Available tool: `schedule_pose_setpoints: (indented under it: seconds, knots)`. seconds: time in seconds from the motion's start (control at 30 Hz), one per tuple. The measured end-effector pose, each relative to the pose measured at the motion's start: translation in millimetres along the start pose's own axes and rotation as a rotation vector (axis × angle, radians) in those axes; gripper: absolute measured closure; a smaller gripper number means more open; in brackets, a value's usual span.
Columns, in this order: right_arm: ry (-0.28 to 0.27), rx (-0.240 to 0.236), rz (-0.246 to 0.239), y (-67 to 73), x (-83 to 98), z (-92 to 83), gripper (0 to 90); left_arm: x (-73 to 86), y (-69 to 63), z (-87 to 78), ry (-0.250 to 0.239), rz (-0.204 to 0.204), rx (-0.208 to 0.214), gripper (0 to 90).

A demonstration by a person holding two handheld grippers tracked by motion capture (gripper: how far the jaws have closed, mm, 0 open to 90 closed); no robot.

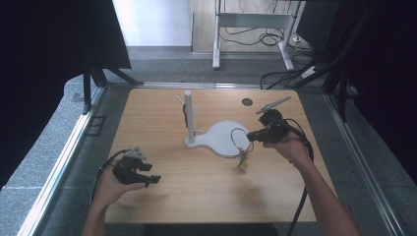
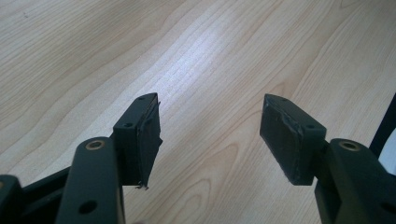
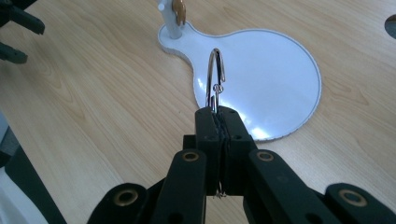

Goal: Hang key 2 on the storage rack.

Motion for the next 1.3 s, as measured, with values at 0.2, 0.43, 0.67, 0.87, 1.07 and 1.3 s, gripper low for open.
schedule_pose_setpoints:
  seconds: [0.2,0.43,0.67,0.87,1.07,1.3]
  knots:
    - [-0.02,-0.003,-0.003,-1.1,-12.6,-0.4,88.5,0.2,0.8,-1.6,-0.004,0.0,0.0,38.9]
    - [-0.045,-0.005,-0.008,-1.1,-26.0,-4.1,88.5,0.4,0.8,-1.9,-0.006,-0.001,0.001,38.9]
    - [-0.057,0.0,-0.004,-4.8,-34.5,-5.9,88.5,1.0,2.3,-2.7,-0.008,-0.008,0.003,38.9]
    - [-0.068,-0.001,0.0,-8.9,-40.3,-5.5,88.6,1.5,3.0,-2.4,-0.014,-0.02,0.007,38.9]
    - [-0.076,0.0,0.004,-12.1,-45.1,-4.8,88.6,1.5,3.0,-2.7,-0.016,-0.019,0.009,38.9]
    - [-0.08,-0.001,0.005,-14.6,-52.8,-5.2,88.6,1.5,2.9,-3.1,-0.016,-0.019,0.012,38.9]
Point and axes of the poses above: each handheld gripper's, and its own axes: z roughly forward along the jaws, x roughly out of its underside, y roughly to its left, the point moved 3 cm from there along z, roughly forward along the jaws, and after that the axes turned 11 degrees about -z, right-handed, at the moved point
